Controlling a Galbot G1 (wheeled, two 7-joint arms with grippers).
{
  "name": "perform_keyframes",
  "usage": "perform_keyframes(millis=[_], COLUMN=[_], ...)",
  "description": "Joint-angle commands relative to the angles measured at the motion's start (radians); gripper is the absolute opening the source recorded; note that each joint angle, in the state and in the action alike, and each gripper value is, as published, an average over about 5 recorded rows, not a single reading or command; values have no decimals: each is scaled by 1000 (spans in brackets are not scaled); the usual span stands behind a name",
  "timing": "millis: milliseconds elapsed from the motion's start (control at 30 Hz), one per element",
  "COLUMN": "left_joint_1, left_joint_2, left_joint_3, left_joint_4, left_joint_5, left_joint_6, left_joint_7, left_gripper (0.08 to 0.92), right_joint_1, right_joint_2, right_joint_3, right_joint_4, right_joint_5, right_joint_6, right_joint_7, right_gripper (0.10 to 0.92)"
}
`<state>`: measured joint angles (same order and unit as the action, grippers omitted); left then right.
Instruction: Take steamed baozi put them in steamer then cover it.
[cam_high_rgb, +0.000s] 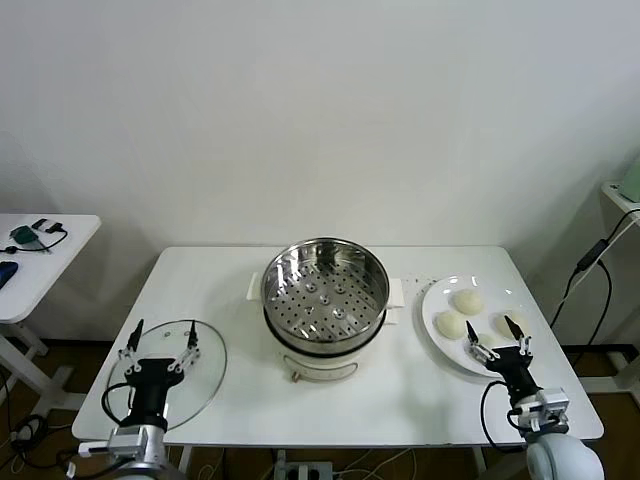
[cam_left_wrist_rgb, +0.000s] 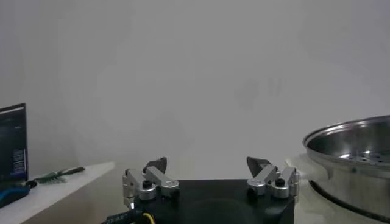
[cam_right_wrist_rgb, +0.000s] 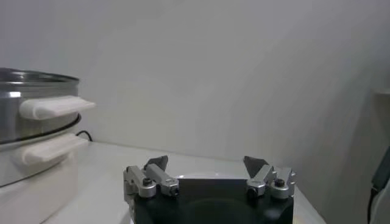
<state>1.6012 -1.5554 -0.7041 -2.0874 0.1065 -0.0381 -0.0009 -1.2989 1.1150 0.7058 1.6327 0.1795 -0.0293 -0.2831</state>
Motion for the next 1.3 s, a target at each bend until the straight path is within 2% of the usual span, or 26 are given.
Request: perform_keyframes(millis=[33, 200, 300, 500, 633, 867, 1067, 1300], left_joint_1=[-3, -3, -1, -1, 3, -4, -12, -13], left_joint_2=[10, 18, 20, 24, 30, 36, 41, 48], left_joint_3=[0, 3, 6, 6, -1, -15, -33, -56], left_joint_4=[-2, -1, 1, 3, -4, 6, 18, 28], left_joint_5=[4, 3, 4, -1, -23, -35, -40, -50], left_joint_6=[7, 9, 8, 7, 10, 15, 17, 19], left_joint_7=[-10, -14, -15, -12, -3, -6, -7, -7], left_gripper=[823, 823, 823, 823, 823, 823, 823, 823], right_joint_1=[71, 229, 396, 841, 1117, 1373, 1437, 1424], right_joint_2=[-120, -385, -512, -583, -555, -404, -239, -108], right_joint_3=[0, -141, -308, -719, -1018, -1327, -1393, -1333], right_joint_4=[-35, -169, -259, -463, -616, -828, -1036, -1191], right_joint_5=[-83, -151, -207, -415, -504, -500, -510, -578], right_joint_6=[-89, -152, -130, -21, 63, 107, 131, 163], right_joint_7=[-92, -347, -494, -769, -845, -862, -861, -845], right_gripper=[823, 823, 823, 823, 823, 823, 823, 823])
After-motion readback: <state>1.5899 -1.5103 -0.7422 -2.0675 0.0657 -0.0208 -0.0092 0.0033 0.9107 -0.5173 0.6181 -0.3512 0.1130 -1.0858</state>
